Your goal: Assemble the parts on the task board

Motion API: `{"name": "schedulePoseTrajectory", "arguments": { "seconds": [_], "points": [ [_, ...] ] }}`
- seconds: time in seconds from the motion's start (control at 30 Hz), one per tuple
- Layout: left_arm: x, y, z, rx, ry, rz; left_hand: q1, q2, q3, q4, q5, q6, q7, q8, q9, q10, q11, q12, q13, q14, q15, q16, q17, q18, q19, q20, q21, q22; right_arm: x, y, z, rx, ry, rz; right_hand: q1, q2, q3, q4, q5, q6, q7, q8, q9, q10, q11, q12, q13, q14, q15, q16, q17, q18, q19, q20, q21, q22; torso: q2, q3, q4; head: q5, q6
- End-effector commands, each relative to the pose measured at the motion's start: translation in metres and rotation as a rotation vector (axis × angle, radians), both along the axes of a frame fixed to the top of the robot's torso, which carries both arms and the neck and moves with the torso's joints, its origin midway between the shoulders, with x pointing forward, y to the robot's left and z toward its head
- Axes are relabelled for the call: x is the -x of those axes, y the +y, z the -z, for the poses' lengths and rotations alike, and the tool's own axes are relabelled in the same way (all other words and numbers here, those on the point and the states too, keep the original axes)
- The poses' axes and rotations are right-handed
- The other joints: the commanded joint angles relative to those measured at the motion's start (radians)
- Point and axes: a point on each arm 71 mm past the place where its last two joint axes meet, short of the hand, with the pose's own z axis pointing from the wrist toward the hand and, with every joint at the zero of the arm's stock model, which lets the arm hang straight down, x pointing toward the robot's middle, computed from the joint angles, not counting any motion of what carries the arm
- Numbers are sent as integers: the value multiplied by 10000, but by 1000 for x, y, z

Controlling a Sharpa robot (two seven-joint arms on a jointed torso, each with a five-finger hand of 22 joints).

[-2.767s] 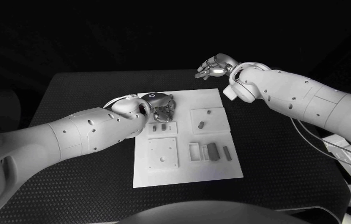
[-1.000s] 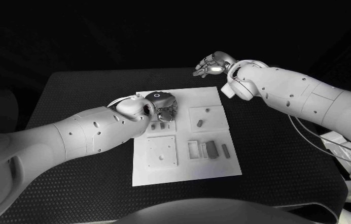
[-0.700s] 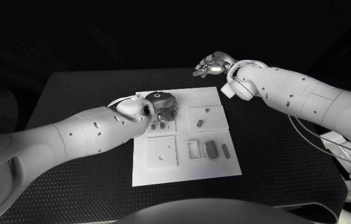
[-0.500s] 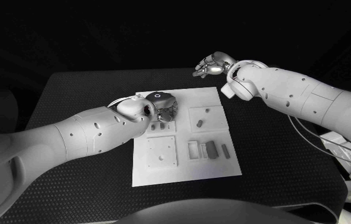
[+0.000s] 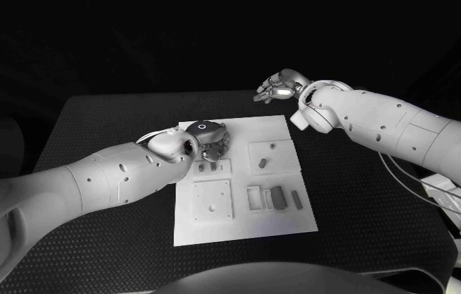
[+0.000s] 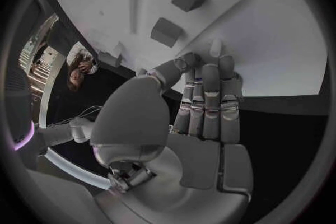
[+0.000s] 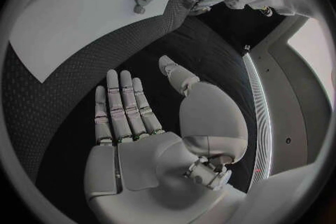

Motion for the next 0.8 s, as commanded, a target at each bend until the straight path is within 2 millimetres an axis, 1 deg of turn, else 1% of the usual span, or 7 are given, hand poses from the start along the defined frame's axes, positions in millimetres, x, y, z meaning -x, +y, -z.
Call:
{"name": "schedulePoseTrajectory", "arguments": {
  "seconds": [0.03, 0.43, 0.6, 0.7, 0.8],
  "points": [
    [3, 7, 11, -297, 165, -164, 67, -26, 67, 4, 28, 50, -13, 23, -14, 102, 39, 41, 85, 58, 5, 56, -18, 229, 52, -3, -31, 197, 0, 1, 0, -26, -51, -142, 51, 28, -47, 29, -45, -75, 278, 45, -13, 42, 26, -48, -16, -53, 14, -56, 9, -175, -84, 7, -54, 17, 1, 1, 0, -6, 7],
    [6, 13, 3, 479, 195, -258, 73, -64, 94, 12, 24, 35, -5, 15, -26, 159, 20, 40, 101, 110, -14, 50, -32, 223, 96, -21, -26, 192, 1, 1, -1, -27, -53, -135, 50, 30, -48, 30, -44, -75, 278, 46, -14, 42, 26, -48, -19, -53, 14, -56, 10, -175, -83, 7, -56, 20, -5, -3, 8, 18, 45],
    [3, 14, -10, 936, 95, -358, 73, -64, 94, 12, 24, 35, -5, 15, -26, 159, 20, 40, 101, 110, -14, 50, -32, 223, 96, -21, -26, 192, 1, 0, -1, -24, -53, -124, 50, 30, -48, 30, -44, -75, 278, 46, -14, 42, 26, -48, -19, -53, 14, -56, 10, -175, -83, 7, -56, 20, -5, -7, 6, 31, 68],
    [1, 15, -17, 1255, 81, -458, 73, -64, 94, 12, 24, 35, -5, 15, -26, 159, 20, 40, 101, 110, -14, 50, -32, 223, 96, -21, -26, 192, 1, 0, -1, -26, -50, -128, 50, 30, -48, 30, -44, -75, 278, 46, -14, 42, 26, -48, -19, -53, 14, -56, 10, -175, -83, 7, -56, 20, -8, -6, 15, 32, 75],
    [0, 17, -23, 1582, 292, -641, 72, -65, 94, 12, 24, 34, -4, 14, -26, 160, 20, 40, 102, 110, -14, 49, -32, 223, 97, -21, -26, 192, 1, 0, -1, -26, -50, -122, 50, 30, -48, 30, -45, -75, 278, 46, -14, 42, 26, -47, -19, -54, 14, -56, 10, -175, -83, 7, -56, 20, -13, -2, 9, 52, 88]
  ]
}}
